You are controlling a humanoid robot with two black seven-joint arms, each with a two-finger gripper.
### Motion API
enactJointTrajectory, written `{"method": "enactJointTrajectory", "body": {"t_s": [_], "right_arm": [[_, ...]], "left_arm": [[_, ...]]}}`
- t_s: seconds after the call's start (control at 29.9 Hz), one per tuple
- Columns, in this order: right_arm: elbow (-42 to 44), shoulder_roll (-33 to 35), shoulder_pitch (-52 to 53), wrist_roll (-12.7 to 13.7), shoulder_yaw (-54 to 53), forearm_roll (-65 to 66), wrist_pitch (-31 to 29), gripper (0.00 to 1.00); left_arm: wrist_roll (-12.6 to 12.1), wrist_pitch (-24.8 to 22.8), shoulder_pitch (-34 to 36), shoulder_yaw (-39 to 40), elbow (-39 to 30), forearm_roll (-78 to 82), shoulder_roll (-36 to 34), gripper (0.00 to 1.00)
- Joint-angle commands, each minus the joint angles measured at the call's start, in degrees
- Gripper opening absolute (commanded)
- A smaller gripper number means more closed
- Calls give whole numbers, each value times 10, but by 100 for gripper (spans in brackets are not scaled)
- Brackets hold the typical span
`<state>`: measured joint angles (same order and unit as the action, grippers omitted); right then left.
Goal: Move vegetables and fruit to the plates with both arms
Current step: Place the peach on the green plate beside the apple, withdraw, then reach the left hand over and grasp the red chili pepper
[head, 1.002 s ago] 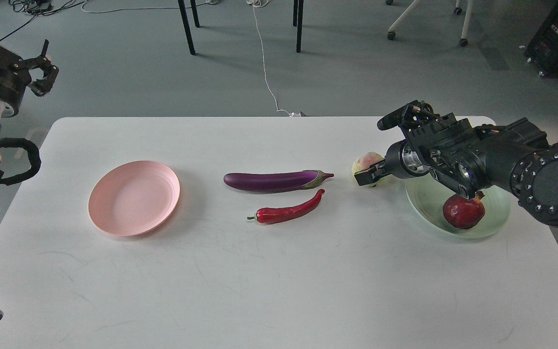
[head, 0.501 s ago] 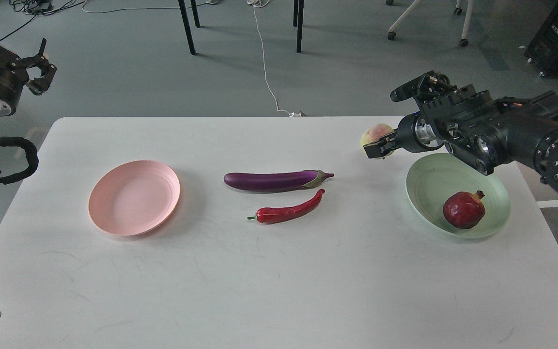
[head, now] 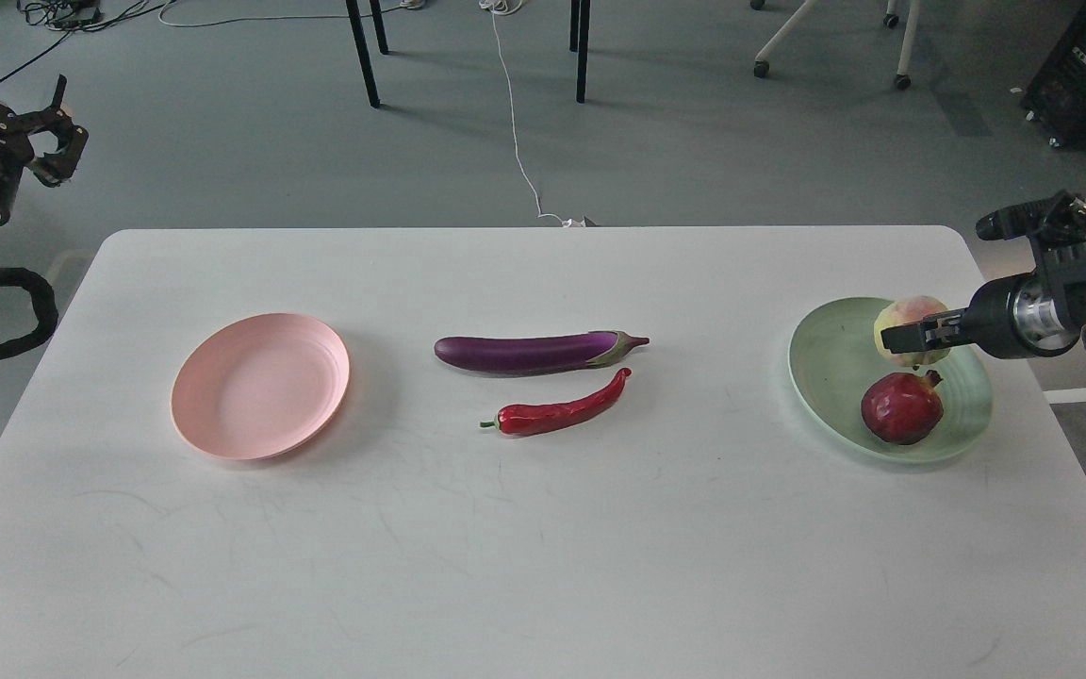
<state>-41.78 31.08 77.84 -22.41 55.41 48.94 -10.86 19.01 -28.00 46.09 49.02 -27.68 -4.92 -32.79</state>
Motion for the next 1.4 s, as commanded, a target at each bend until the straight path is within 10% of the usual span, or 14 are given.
{"method": "enactJointTrajectory", "body": {"t_s": [0.0, 0.17, 0.57, 0.97, 1.37], "right_arm": [[5, -2, -19, 1, -1, -1, 13, 77], [8, -3, -21, 3, -1, -1, 16, 94], [14, 1, 13, 4, -87, -10, 16, 98], [130, -8, -25, 1, -435, -22, 18, 98], [127, -18, -118, -1, -780, -222, 13, 98]], "left_arm": [[0, 0, 2, 0, 0, 1, 0, 98], [0, 0, 2, 1, 1, 1, 0, 98], [-8, 0, 10, -5, -2, 5, 0, 98], [-9, 0, 84, -162, -12, 76, 3, 98], [-15, 0, 145, -289, -216, 278, -52, 98]]}}
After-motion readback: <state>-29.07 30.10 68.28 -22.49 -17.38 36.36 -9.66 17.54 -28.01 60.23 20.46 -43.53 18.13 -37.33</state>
